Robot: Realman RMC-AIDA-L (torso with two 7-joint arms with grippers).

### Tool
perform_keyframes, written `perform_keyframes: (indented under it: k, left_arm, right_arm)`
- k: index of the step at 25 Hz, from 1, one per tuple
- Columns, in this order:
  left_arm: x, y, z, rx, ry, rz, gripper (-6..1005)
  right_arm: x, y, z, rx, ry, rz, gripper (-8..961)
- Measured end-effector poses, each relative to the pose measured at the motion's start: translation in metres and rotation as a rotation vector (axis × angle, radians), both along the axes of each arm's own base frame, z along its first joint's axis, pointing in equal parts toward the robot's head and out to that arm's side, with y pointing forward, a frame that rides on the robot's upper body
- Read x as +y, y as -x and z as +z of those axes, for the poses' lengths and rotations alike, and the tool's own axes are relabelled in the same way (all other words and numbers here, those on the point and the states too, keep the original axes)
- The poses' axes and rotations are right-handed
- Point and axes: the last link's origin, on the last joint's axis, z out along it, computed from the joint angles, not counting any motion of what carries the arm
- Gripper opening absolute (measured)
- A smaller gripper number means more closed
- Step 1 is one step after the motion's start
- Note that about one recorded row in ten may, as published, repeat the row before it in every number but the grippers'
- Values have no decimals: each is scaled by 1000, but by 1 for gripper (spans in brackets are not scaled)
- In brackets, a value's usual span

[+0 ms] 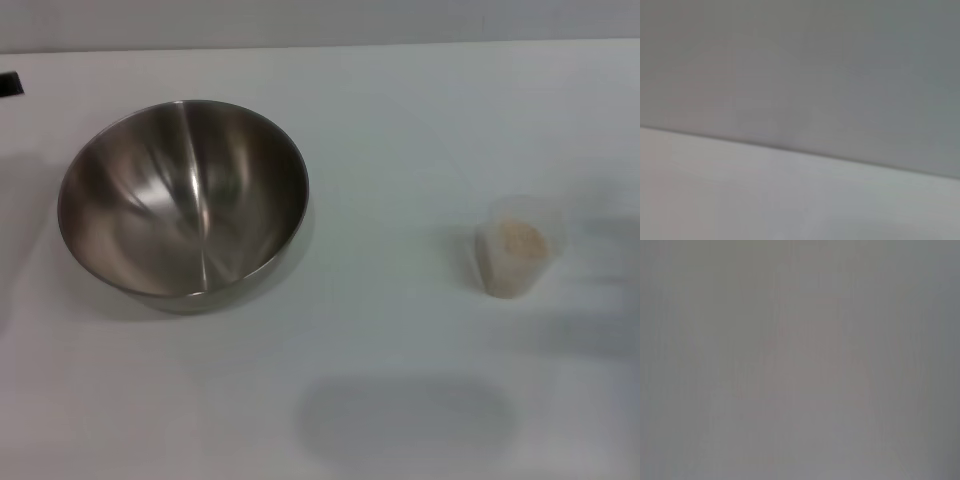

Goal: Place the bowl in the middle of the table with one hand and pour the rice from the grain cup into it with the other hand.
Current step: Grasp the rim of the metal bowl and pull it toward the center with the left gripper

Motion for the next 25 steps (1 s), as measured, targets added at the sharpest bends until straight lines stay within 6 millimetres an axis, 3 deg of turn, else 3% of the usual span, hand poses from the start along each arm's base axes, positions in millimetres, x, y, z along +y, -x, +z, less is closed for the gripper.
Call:
perform_keyframes:
  k: [8, 25]
  left_arm:
    - [-8, -16, 8, 14, 144, 24, 814]
    - [-10, -15, -5, 21, 290, 70, 813]
  right_arm:
    - [4, 3, 0, 1, 0, 11, 671]
    - [5, 5, 0, 1, -2, 18, 672]
